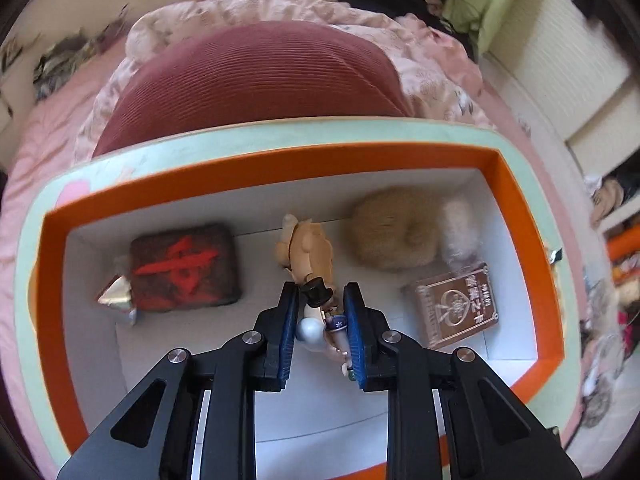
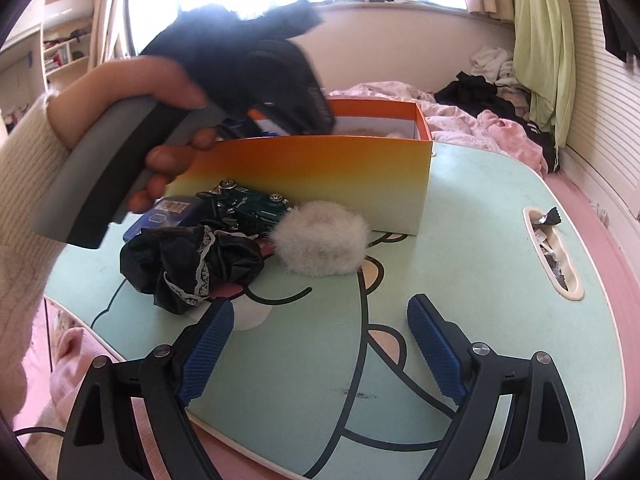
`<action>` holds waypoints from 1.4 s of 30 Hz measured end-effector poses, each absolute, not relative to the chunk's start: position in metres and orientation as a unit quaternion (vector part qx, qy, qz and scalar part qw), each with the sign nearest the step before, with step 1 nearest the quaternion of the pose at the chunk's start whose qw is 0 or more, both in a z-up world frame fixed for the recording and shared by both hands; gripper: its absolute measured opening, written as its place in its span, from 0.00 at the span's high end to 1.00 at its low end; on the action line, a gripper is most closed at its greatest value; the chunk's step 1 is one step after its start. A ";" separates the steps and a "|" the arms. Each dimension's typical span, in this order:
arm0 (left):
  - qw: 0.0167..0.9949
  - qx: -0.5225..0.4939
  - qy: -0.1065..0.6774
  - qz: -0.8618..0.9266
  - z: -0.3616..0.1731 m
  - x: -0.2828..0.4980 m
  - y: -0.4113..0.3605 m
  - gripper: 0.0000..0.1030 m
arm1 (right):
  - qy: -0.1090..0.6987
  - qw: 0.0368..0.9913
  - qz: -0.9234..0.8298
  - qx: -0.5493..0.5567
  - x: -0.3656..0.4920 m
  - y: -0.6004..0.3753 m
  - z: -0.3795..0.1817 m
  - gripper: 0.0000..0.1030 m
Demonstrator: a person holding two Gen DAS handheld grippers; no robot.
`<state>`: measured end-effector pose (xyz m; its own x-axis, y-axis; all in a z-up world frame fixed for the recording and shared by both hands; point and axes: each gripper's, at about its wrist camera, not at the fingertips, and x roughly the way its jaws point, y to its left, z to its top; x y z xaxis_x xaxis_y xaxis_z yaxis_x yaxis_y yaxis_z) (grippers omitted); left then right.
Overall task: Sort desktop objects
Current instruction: 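Lift the doll figurine out with the left gripper and set it down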
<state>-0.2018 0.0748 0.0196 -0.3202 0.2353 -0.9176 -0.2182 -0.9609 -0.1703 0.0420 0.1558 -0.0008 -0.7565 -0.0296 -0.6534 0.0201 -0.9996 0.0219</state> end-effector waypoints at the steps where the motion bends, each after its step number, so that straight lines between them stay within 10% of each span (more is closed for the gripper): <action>1: 0.148 -0.561 -0.023 0.814 0.023 -0.200 0.066 0.76 | -0.007 0.013 -0.937 0.349 0.042 0.156 -0.001 0.14; 11: 0.266 -0.413 -0.097 0.866 0.103 -0.089 0.004 0.76 | -0.002 0.010 -0.937 0.349 0.040 0.155 -0.002 0.14; 28: 0.233 -0.418 -0.088 0.874 0.014 -0.023 -0.005 0.75 | 0.006 0.006 -0.937 0.350 0.038 0.155 -0.003 0.13; 34: 0.204 -0.388 -0.052 0.897 0.030 0.011 -0.014 0.21 | 0.006 0.006 -0.937 0.351 0.038 0.156 -0.003 0.13; 42: 0.128 -0.371 0.003 0.920 0.001 0.022 -0.013 0.18 | -0.055 0.028 -0.949 0.309 0.040 0.174 0.043 0.18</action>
<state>0.0221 -0.0131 0.0012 -0.6922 0.2331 -0.6830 -0.2369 -0.9673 -0.0901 0.0397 0.1740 0.0430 -0.8068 -0.0872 -0.5843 0.0192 -0.9924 0.1217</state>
